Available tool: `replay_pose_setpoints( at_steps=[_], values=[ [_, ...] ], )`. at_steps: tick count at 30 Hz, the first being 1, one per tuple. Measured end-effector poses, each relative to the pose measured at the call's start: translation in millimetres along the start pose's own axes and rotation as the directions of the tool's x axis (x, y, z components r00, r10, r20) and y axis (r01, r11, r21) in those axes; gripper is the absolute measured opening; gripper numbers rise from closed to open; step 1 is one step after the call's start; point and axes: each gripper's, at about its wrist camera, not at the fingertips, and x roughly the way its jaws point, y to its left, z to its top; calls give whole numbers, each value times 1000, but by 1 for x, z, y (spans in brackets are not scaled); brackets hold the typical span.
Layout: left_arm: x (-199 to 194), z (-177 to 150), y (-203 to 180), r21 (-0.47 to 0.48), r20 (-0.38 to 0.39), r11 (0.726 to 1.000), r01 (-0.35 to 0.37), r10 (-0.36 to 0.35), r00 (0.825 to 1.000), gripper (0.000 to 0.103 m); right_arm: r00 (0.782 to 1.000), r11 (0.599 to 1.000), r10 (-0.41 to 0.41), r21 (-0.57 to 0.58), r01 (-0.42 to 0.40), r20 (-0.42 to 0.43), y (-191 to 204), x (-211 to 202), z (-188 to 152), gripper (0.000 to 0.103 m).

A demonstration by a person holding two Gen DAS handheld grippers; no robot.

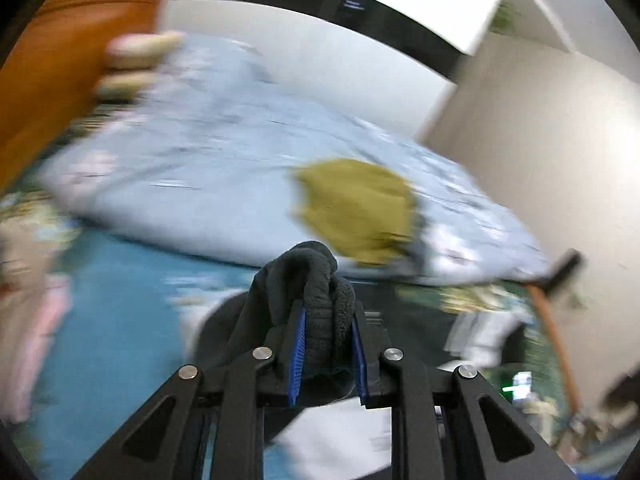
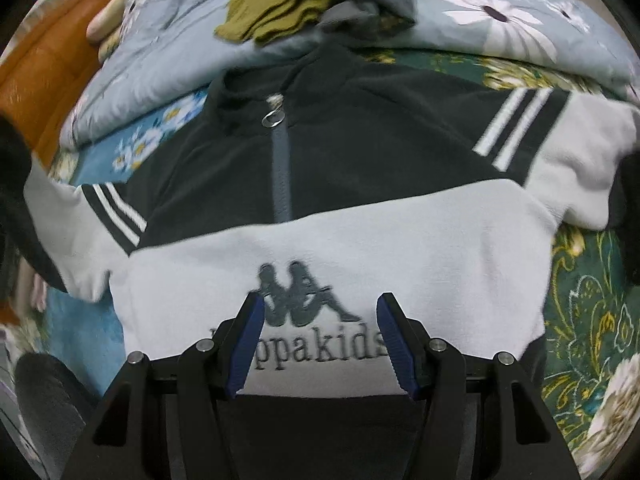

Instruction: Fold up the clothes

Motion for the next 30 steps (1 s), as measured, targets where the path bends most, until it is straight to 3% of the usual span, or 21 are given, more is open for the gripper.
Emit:
replay_pose_setpoints(
  at_steps=[4, 10, 12, 14, 17, 19, 20, 21, 23, 27, 30],
  values=[
    [76, -16, -68, -14, -130, 996, 93, -94, 987, 22, 999, 997, -3, 78, 0, 44, -40, -14, -9, 60],
    [189, -49, -132, -68, -318, 990, 124, -139, 938, 23, 998, 974, -41, 223, 30, 46, -99, -25, -36, 60],
    [206, -61, -138, -65, -369, 992, 110, -126, 921, 37, 998, 968, -47, 247, 33, 48, -111, -28, -42, 60],
    [206, -66, -132, -87, -385, 988, 127, -151, 910, 43, 997, 964, -47, 263, 32, 53, -118, -31, -45, 60],
    [172, -65, -107, -136, -330, 974, 181, -216, 919, 50, 997, 963, -38, 269, 19, 66, -121, -31, -44, 60],
    [139, -66, -72, -129, -244, 984, 119, -148, 958, 59, 996, 964, -19, 267, -3, 82, -119, -32, -40, 60],
    [126, -71, -54, -114, -219, 993, 38, -63, 974, 63, 995, 964, 1, 263, -27, 99, -118, -34, -38, 60],
    [116, -78, -35, -96, -204, 994, -61, 40, 978, 64, 993, 965, 22, 258, -52, 116, -116, -35, -35, 60],
    [100, -94, 1, -83, -192, 969, -231, 212, 958, 64, 990, 959, 62, 268, -95, 128, -115, -30, -28, 60],
    [102, -135, 57, -188, -296, 931, -314, 251, 921, 64, 978, 934, 147, 305, -187, 150, -112, -22, -17, 60],
    [112, -154, 71, -213, -332, 921, -326, 245, 911, 64, 969, 903, 201, 356, -241, 147, -109, -15, -15, 60]
  ],
)
